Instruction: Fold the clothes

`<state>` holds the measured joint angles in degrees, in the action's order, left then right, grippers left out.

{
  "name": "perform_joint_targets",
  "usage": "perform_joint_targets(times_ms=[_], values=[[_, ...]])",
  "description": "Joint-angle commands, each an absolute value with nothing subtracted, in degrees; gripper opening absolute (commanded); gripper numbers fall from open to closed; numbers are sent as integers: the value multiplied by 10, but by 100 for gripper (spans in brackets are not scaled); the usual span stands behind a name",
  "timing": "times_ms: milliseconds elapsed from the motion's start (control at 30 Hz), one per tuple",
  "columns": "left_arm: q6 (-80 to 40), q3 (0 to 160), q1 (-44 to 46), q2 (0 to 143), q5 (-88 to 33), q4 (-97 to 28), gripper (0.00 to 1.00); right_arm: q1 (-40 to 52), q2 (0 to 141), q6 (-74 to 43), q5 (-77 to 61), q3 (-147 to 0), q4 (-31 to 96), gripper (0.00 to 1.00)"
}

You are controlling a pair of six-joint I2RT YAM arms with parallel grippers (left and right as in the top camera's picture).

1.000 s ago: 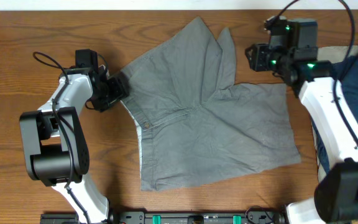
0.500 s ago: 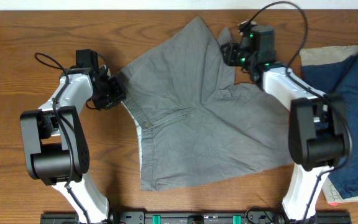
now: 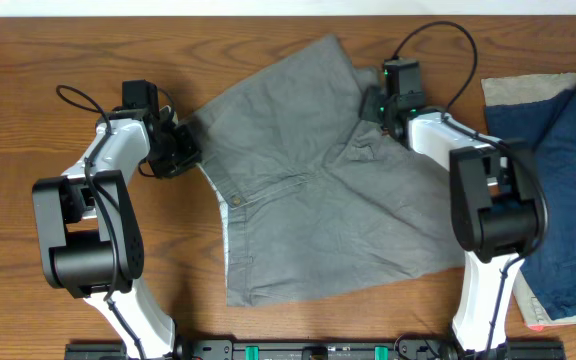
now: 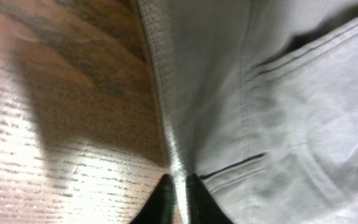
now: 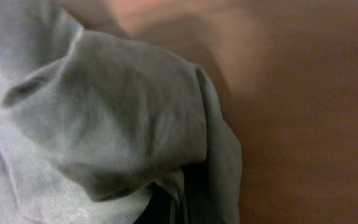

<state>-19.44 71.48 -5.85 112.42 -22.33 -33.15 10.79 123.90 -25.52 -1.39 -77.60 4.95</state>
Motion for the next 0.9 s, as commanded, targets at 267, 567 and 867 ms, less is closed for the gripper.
perform_joint_targets(times_ms=[267,567,867], values=[[-185,715,-59,1132,-211,-338,6,64,1095,-265,46,-780,363,32],[-176,715,-59,1132,-249,-338,6,33,1023,-228,89,-780,251,55],[-177,715,-59,1132,-249,-340,6,-30,1081,-218,-90,-780,171,59]])
